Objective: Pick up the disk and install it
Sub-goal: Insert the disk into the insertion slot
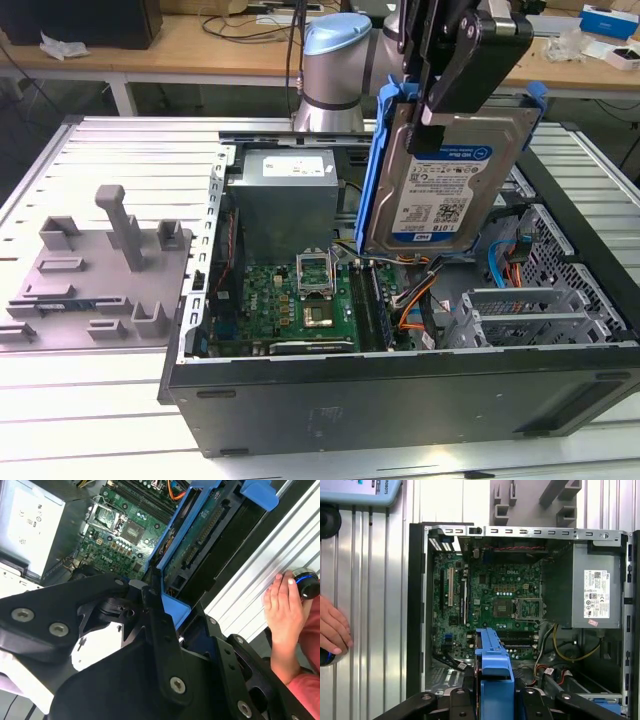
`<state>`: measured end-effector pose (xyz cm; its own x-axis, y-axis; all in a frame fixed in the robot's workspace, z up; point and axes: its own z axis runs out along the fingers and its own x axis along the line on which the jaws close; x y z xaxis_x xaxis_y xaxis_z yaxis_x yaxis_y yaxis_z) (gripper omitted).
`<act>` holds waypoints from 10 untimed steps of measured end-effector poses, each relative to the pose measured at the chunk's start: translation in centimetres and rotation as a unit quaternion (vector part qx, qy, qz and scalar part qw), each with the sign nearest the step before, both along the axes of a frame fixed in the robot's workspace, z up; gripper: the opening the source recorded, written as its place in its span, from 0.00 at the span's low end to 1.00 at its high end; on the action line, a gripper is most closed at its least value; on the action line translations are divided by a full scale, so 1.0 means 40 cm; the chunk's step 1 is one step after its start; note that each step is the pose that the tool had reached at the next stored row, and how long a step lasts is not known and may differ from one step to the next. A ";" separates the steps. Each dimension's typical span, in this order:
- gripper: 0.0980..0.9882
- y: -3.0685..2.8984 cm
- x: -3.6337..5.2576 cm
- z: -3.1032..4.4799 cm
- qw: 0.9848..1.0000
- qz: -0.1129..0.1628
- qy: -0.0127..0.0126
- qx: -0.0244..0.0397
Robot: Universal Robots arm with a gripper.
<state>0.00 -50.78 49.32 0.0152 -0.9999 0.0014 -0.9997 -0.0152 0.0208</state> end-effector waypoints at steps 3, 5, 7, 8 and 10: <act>0.30 -0.001 0.000 0.000 1.000 0.000 0.000 0.000; 0.30 -0.003 0.001 0.000 1.000 0.000 0.000 0.000; 0.30 -0.003 0.001 0.000 1.000 0.000 0.000 0.000; 0.30 -0.003 0.001 0.000 1.000 0.000 0.000 0.000; 0.30 -0.004 0.001 0.000 1.000 0.000 0.000 0.000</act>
